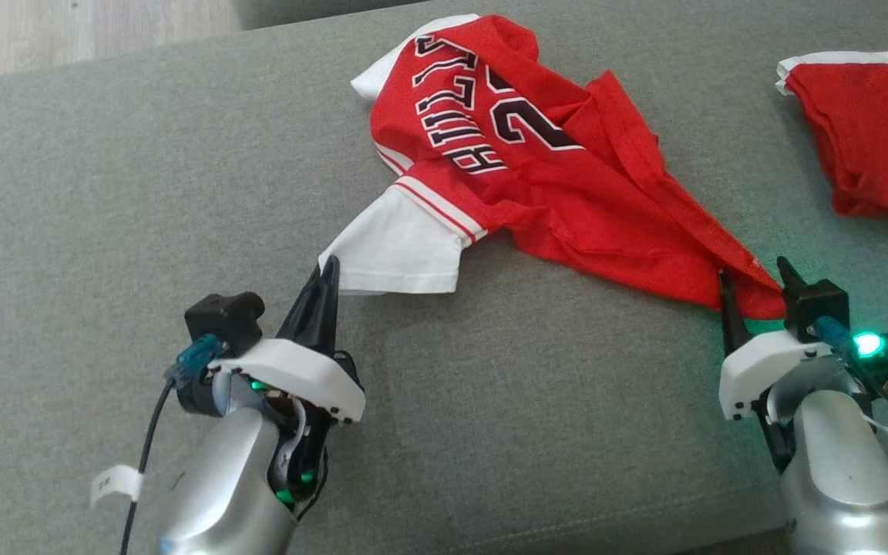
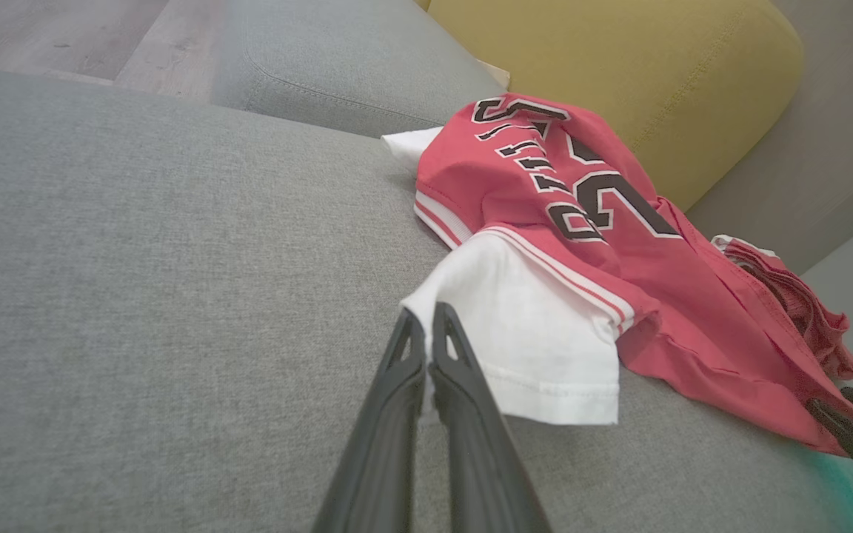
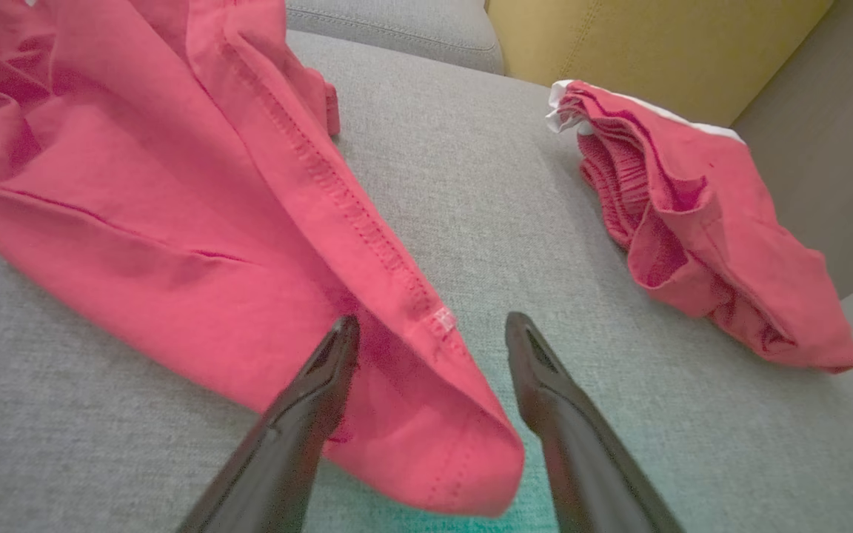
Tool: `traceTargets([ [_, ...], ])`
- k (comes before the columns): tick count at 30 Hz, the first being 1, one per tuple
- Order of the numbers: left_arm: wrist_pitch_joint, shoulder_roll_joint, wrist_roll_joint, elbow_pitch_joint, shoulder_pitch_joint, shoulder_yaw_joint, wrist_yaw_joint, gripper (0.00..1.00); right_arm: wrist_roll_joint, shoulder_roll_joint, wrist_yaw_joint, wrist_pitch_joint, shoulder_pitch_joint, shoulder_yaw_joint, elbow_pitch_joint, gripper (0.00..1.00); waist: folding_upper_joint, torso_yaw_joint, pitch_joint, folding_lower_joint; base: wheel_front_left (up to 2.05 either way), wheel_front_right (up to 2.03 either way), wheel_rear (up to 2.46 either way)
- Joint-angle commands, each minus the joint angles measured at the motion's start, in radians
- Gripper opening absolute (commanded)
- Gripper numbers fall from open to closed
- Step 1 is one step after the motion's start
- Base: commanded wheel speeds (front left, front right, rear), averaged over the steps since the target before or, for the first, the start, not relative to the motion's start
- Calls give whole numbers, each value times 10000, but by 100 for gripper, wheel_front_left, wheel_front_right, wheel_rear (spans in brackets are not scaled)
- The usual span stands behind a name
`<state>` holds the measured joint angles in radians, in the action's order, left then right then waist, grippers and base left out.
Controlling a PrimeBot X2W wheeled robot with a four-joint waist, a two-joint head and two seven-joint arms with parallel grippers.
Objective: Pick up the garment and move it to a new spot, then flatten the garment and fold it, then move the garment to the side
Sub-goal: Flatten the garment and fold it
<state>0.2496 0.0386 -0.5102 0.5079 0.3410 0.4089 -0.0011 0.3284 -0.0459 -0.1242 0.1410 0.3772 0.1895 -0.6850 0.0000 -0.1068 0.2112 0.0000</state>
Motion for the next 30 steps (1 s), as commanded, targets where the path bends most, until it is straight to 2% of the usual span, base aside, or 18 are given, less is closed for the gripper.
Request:
traceTargets([
  [1, 122, 116, 88, -312, 409, -285, -52, 0, 55, -58, -65, 131, 347, -195, 215, 87, 0, -1, -6, 0, 0, 0, 0],
  [2, 122, 116, 89, -309, 413, -290, -54, 0, 37, -57, -65, 149, 381, -188, 129, 69, 0, 0, -15, 0, 0, 0, 0],
  [3, 122, 116, 89, -307, 414, -294, -54, 0, 25, -56, -65, 168, 411, -184, 51, 38, 0, -1, -23, 0, 0, 0, 0],
  [4, 122, 116, 88, -307, 412, -297, -53, 0, 9, -56, -65, 201, 438, -200, -22, 0, 0, -1, -31, 0, 0, 0, 0],
  [13, 122, 116, 78, -278, 339, -398, -52, 0, -184, -67, -65, 437, 584, -400, -386, 0, 0, -82, -161, 0, 0, 0, 0],
  [19, 122, 116, 131, -319, 205, -590, -78, 0, -820, -66, -65, 650, 534, -1070, -342, 0, 0, -132, -420, 0, 0, 0, 0],
  [23, 122, 129, 222, -438, 52, -887, -84, 0, -2096, -59, -65, 543, 347, -2161, -53, 0, 0, -147, -658, 0, 0, 0, 0],
  [24, 122, 187, 254, -504, -24, -1064, -106, 0, -3025, -78, -65, 329, 181, -2935, 297, 0, 0, -142, -796, 0, 0, 0, 0],
  [26, 122, 302, 283, -567, -76, -1266, -119, 0, -4153, -220, -65, 9, -55, -3873, 879, 0, 0, -125, -960, 0, 0, 0, 0],
  [30, 122, 703, 350, -670, -24, -1636, -170, 0, -6605, -989, -65, -791, -534, -5761, 2848, 0, 0, -92, -1260, 0, 0, 0, 0],
])
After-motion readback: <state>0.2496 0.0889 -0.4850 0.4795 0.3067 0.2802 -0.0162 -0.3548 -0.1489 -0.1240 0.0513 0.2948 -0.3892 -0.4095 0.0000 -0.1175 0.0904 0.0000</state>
